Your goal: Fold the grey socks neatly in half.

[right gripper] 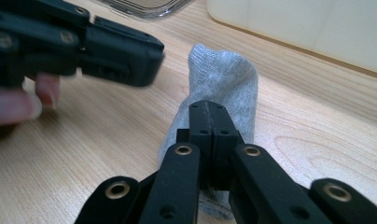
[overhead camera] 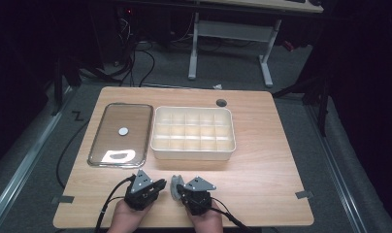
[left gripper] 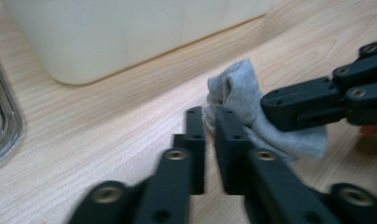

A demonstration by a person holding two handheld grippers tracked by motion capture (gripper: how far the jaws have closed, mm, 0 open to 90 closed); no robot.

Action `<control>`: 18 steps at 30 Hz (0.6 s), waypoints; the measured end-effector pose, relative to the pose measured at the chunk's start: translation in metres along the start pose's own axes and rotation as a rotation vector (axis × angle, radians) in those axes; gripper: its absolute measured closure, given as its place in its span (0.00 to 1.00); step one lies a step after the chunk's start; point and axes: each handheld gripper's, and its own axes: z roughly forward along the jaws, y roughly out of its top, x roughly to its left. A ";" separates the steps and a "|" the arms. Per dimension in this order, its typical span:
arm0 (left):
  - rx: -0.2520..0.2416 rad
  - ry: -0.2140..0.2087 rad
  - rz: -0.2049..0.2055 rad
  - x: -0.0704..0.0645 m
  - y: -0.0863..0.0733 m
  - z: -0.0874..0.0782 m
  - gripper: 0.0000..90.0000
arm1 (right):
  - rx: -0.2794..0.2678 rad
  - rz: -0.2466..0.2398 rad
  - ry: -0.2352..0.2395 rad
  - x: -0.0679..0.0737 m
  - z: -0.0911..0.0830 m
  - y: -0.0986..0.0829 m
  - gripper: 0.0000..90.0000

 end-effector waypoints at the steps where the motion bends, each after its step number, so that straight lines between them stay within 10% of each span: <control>1: 0.000 0.000 0.000 0.000 0.000 0.000 1.00 | 0.000 0.000 0.000 0.000 0.000 0.000 1.00; 18: -0.050 -0.089 0.012 -0.017 0.035 0.026 0.87 | -0.010 0.012 0.030 -0.002 0.001 -0.001 1.00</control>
